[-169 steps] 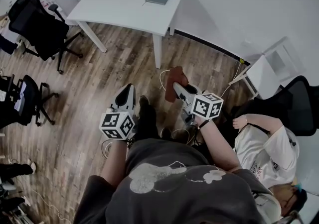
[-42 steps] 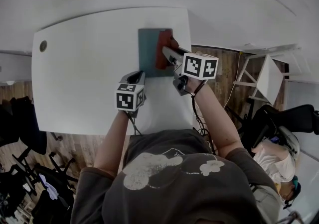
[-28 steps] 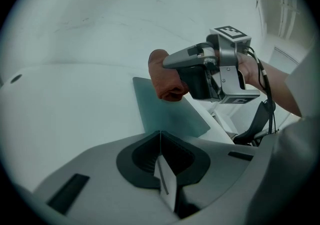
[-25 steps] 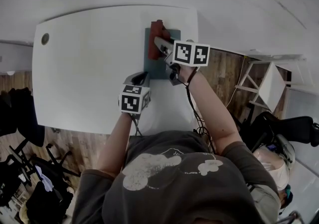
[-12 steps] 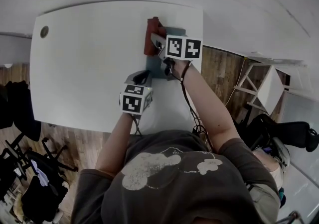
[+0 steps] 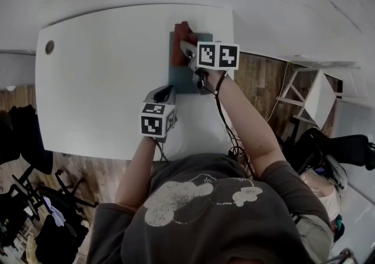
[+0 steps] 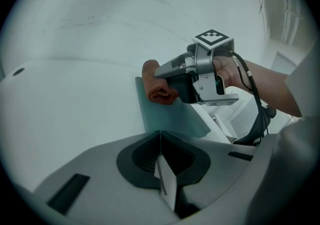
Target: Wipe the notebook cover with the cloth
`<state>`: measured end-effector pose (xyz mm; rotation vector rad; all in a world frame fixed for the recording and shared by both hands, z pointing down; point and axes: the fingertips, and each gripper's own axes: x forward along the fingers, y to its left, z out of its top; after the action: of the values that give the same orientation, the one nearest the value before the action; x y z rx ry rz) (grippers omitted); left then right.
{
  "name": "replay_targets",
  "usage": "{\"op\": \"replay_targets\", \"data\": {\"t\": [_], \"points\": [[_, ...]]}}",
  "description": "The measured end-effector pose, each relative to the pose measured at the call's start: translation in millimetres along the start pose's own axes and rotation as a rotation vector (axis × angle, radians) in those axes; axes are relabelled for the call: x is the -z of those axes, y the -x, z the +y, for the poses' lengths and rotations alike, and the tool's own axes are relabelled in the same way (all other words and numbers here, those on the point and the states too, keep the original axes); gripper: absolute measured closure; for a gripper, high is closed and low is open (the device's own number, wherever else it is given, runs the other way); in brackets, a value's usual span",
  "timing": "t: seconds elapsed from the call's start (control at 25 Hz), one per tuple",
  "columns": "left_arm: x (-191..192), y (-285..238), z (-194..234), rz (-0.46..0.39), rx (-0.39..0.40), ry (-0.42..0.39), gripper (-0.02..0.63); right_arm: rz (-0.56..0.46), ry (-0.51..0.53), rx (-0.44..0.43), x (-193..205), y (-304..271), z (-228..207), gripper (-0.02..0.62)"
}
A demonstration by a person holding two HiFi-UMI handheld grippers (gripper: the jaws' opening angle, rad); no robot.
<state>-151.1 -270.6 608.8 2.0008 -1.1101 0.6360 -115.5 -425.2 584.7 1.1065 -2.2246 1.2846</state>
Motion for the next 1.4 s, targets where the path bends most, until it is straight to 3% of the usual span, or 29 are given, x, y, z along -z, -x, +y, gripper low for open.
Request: {"op": "replay_targets", "data": {"t": [0.44,0.92,1.4], "points": [[4.4,15.0,21.6,-0.013,0.012,0.045,0.598,-0.031,-0.047,0.045,-3.1,15.3,-19.8,0.491],[1.6,6.1,-2.2,-0.013,0.001,0.041,0.598,-0.083,-0.110,0.091,-1.2,68.3,-73.0,0.491],[2.9,7.0,0.6,-0.025,0.016,0.055,0.598,-0.111,-0.128,0.139,6.6,85.1,-86.4,0.491]]}}
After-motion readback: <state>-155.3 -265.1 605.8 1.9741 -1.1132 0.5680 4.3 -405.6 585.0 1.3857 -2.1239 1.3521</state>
